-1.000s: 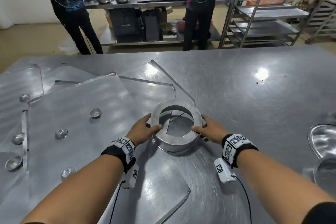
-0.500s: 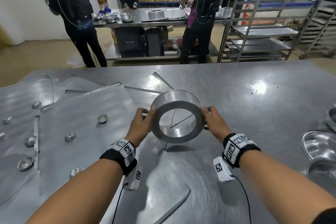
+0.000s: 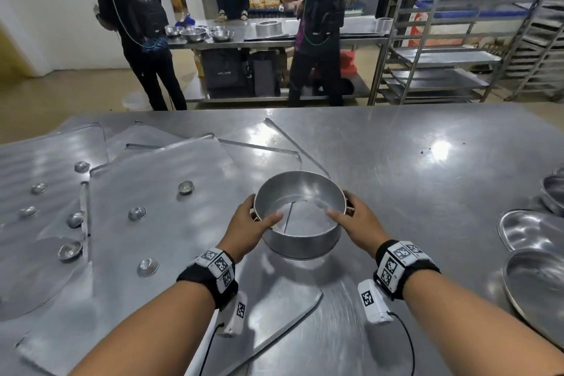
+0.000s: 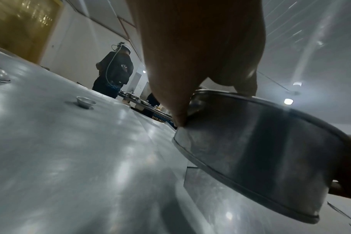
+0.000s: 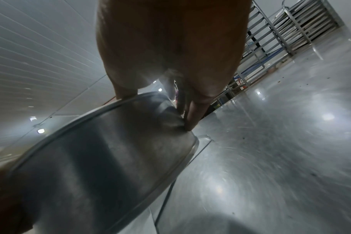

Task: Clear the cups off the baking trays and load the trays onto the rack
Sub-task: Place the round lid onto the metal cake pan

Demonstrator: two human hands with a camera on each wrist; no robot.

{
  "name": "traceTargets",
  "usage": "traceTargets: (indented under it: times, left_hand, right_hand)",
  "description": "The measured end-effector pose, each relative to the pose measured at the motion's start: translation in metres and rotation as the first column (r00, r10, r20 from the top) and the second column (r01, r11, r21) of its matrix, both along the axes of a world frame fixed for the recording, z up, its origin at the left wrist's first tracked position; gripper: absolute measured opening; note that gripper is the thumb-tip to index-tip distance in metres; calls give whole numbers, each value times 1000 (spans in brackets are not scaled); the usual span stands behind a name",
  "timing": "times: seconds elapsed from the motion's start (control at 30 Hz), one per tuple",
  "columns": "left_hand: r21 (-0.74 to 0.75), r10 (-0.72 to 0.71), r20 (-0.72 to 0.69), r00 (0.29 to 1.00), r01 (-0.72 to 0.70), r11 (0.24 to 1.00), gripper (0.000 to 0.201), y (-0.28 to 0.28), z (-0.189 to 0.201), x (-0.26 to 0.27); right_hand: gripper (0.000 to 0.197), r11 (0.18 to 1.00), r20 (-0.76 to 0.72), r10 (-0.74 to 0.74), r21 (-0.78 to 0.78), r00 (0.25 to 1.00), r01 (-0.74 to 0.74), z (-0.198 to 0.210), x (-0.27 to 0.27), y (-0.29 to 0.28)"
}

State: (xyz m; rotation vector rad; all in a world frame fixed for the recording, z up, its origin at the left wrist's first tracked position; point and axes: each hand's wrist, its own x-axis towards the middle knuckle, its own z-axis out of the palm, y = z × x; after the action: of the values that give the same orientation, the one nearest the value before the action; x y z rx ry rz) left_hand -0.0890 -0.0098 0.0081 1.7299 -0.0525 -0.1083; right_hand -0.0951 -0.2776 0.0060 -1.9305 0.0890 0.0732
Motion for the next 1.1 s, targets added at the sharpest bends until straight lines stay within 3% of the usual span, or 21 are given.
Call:
traceTargets:
  times: [0.33,0.77,0.87,0.97,1.03,1.1]
  left_hand:
    - [18,-33,-38,999,33,999,59,7,-28,-29]
    - [112,-98,-149,984,116,987,66,0,-61,-43]
    - [146,-137,-163,977,161,976,65,2,-58,-38]
    - [211,-97,-184,978,135,968,87,1,-48,-34]
    - [252,-44,-178,983,89,964,92,3,-44,-32]
    - [272,-10,-143,990,49,961,86,10,-40,-32]
  right_hand:
    - [65,997,-59,69,-25,996,-71,-21,-42,-9]
    - [66,999,-185,29,34,982,-23,-49,-69,-19]
    - [69,998,-248,17,-52,969,-31,-48,-63,-18]
    - [77,952,-280,-37,-302,959,-52,-37,-54,-12]
    - [80,889,-220,-91,-457,971,-20,-24,-48,-5]
    - [70,867,-127,-97,-498,987,21,-10,-41,9]
